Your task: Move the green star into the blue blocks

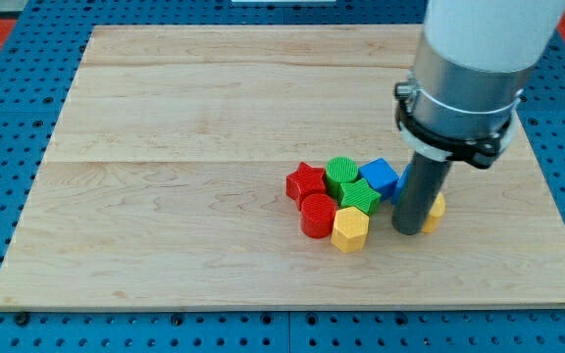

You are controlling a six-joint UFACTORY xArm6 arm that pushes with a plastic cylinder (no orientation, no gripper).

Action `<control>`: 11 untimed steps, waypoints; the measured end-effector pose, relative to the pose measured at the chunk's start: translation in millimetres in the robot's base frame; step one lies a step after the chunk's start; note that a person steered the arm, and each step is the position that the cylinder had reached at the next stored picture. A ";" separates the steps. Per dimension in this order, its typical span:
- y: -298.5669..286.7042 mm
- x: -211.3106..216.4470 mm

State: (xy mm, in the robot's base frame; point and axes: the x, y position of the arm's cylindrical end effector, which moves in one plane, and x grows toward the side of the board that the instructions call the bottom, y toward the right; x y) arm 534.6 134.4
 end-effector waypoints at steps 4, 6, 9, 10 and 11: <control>-53.6 24.4; -101.3 -17.3; -85.6 -28.9; -68.3 -29.4; -53.5 -29.2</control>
